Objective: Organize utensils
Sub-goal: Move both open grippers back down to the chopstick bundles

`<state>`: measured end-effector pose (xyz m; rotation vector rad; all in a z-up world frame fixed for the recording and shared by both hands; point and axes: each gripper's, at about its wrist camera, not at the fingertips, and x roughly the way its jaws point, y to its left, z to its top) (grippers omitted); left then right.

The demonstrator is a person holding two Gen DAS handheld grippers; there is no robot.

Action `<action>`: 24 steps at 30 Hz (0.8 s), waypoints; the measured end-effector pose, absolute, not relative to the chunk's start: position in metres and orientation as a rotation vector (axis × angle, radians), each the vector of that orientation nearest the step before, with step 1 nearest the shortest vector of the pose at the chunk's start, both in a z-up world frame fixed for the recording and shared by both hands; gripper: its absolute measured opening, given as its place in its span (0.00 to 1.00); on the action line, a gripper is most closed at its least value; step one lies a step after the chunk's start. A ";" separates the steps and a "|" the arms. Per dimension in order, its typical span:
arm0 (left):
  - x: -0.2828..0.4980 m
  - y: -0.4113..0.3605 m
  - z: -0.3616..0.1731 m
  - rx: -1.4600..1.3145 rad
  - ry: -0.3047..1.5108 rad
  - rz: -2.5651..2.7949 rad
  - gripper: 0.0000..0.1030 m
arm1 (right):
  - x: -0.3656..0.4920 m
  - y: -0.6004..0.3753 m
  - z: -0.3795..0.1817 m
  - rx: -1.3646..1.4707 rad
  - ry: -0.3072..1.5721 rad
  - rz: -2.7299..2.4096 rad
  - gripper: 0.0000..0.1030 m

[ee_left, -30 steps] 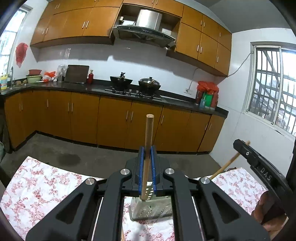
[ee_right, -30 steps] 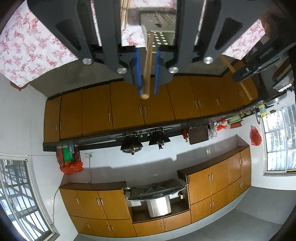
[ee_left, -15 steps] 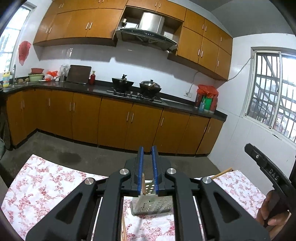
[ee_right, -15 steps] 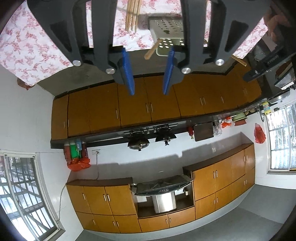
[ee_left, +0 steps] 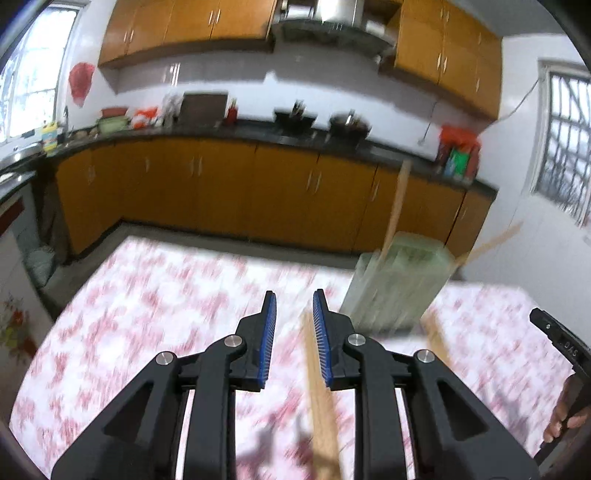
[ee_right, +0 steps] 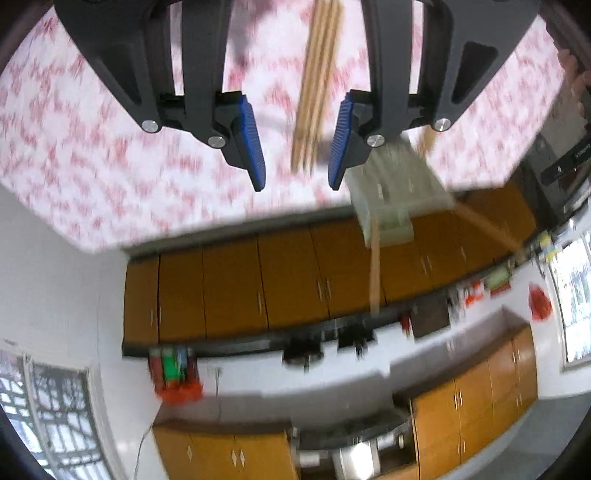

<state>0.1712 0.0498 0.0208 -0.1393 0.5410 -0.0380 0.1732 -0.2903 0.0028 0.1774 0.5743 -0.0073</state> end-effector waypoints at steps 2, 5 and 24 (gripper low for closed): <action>0.171 0.050 -0.004 -0.137 0.612 -0.028 0.21 | 0.173 -0.283 -0.023 0.171 0.657 0.006 0.35; 0.171 0.053 -0.033 -0.149 0.700 -0.030 0.21 | 0.173 -0.272 -0.054 0.165 0.762 0.034 0.31; 0.169 0.038 -0.087 -0.106 0.859 -0.070 0.21 | 0.181 -0.257 -0.102 0.089 0.894 0.002 0.08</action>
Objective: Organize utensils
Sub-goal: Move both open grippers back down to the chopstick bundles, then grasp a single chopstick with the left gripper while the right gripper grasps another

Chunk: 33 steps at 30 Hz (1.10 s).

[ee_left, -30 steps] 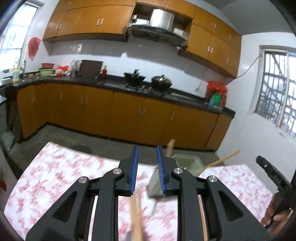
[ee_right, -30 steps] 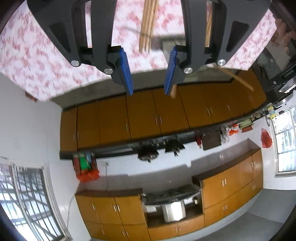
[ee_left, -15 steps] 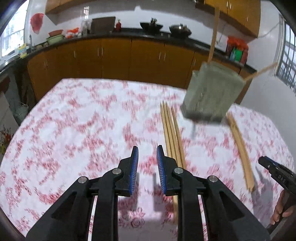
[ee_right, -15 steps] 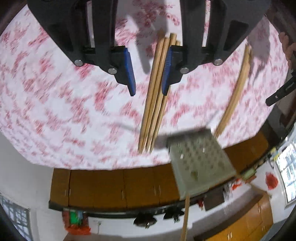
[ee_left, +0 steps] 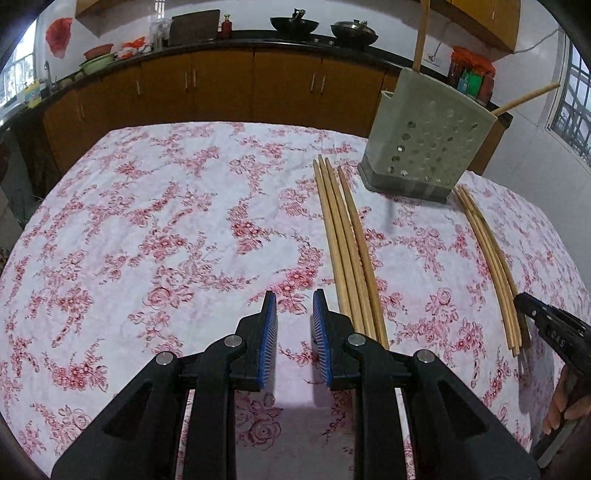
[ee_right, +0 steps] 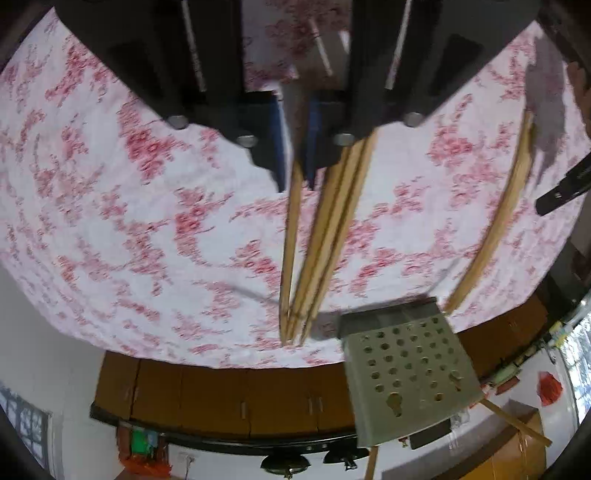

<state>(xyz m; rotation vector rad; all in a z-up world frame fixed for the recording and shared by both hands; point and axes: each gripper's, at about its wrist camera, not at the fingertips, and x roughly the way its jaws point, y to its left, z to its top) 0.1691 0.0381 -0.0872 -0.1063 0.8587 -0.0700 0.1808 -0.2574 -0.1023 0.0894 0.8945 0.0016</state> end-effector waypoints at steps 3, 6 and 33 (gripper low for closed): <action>0.168 0.036 -0.089 -0.110 0.867 -0.092 0.21 | 0.182 -0.266 -0.102 0.115 0.895 -0.015 0.08; 0.168 0.031 -0.091 -0.101 0.874 -0.114 0.21 | 0.181 -0.271 -0.103 0.120 0.893 -0.015 0.08; 0.174 0.016 -0.099 -0.028 0.896 -0.122 0.08 | 0.180 -0.268 -0.104 0.110 0.893 0.002 0.08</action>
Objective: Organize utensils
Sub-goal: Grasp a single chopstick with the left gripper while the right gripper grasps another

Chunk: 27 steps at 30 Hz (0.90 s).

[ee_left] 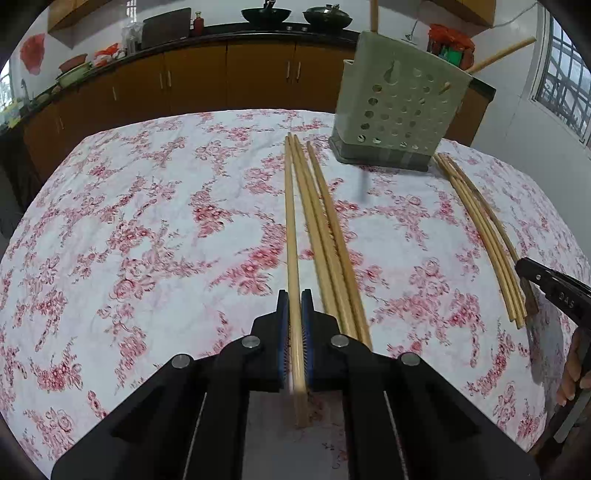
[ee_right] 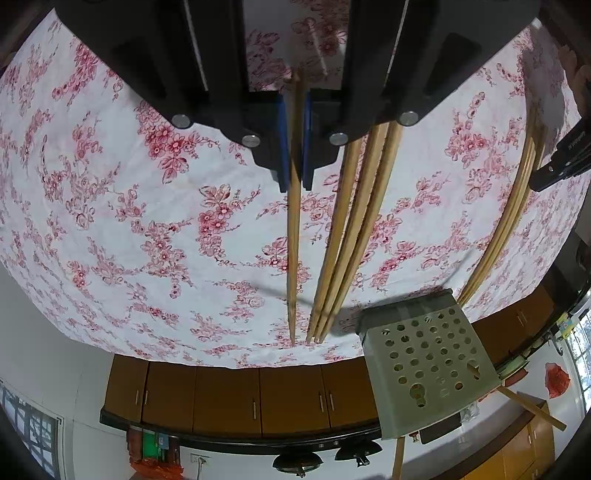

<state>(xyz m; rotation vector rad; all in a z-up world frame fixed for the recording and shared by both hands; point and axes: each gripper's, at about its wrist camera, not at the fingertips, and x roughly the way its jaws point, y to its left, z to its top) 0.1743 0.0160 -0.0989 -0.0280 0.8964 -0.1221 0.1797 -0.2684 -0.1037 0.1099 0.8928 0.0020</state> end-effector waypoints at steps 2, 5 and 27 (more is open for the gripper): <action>0.179 0.022 -0.099 -0.034 0.898 -0.104 0.08 | 0.181 -0.270 -0.104 0.112 0.892 -0.001 0.08; 0.189 0.037 -0.098 -0.049 0.899 -0.061 0.08 | 0.186 -0.277 -0.103 0.118 0.887 -0.020 0.08; 0.193 0.059 -0.099 -0.092 0.876 -0.043 0.08 | 0.191 -0.286 -0.105 0.109 0.870 -0.052 0.09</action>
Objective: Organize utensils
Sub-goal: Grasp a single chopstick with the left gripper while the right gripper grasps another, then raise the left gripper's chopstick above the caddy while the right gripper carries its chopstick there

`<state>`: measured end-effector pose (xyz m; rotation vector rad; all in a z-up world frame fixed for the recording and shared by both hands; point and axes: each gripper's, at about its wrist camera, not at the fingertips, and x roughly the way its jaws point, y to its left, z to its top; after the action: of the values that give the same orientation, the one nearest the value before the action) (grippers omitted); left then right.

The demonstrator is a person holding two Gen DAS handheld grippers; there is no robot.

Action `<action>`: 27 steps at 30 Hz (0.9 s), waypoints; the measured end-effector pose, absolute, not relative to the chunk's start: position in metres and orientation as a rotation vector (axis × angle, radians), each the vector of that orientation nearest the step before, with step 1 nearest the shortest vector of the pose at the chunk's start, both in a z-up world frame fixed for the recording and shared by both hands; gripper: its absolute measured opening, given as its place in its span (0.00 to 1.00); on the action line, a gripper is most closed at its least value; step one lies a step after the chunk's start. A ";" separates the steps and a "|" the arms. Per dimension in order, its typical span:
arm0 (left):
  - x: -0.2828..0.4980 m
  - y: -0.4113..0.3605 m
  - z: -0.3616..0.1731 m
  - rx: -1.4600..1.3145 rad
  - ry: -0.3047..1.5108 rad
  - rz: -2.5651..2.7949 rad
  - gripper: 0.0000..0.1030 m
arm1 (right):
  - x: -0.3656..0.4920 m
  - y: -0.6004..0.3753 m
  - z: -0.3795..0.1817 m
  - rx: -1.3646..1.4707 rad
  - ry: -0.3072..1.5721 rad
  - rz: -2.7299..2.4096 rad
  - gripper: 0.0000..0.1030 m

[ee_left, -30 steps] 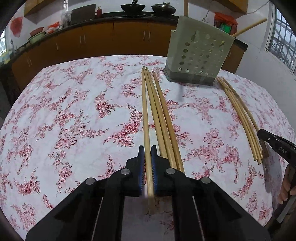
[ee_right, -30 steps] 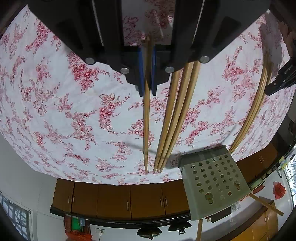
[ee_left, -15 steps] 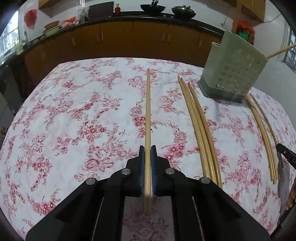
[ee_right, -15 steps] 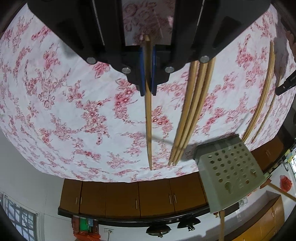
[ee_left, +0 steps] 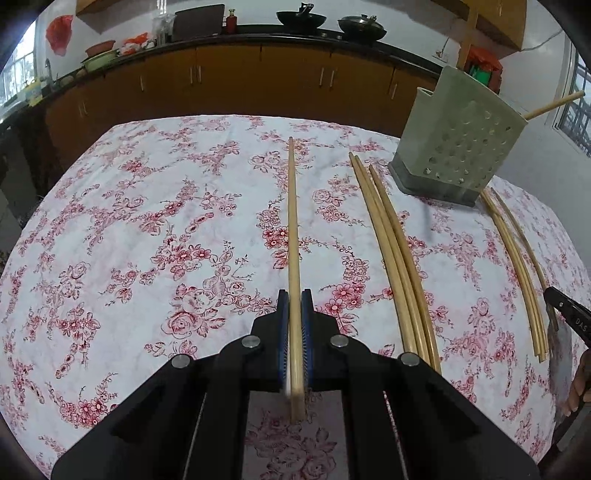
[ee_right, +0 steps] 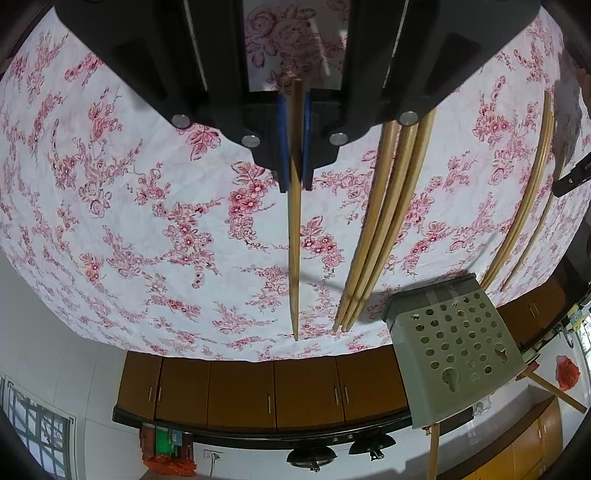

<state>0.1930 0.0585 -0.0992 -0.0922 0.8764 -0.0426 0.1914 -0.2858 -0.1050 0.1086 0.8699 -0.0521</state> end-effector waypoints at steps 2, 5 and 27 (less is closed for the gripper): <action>0.193 0.058 -0.099 -0.092 0.877 -0.043 0.08 | 0.191 -0.285 -0.105 0.105 0.870 -0.053 0.09; 0.193 0.058 -0.099 -0.095 0.877 -0.043 0.08 | 0.189 -0.285 -0.105 0.108 0.870 -0.053 0.09; 0.189 0.056 -0.098 -0.054 0.878 -0.032 0.07 | 0.182 -0.290 -0.094 0.129 0.841 -0.048 0.08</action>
<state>0.1893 0.0561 -0.0981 -0.0536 0.8784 -0.0324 0.1822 -0.2897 -0.0939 0.1289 0.8408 -0.0480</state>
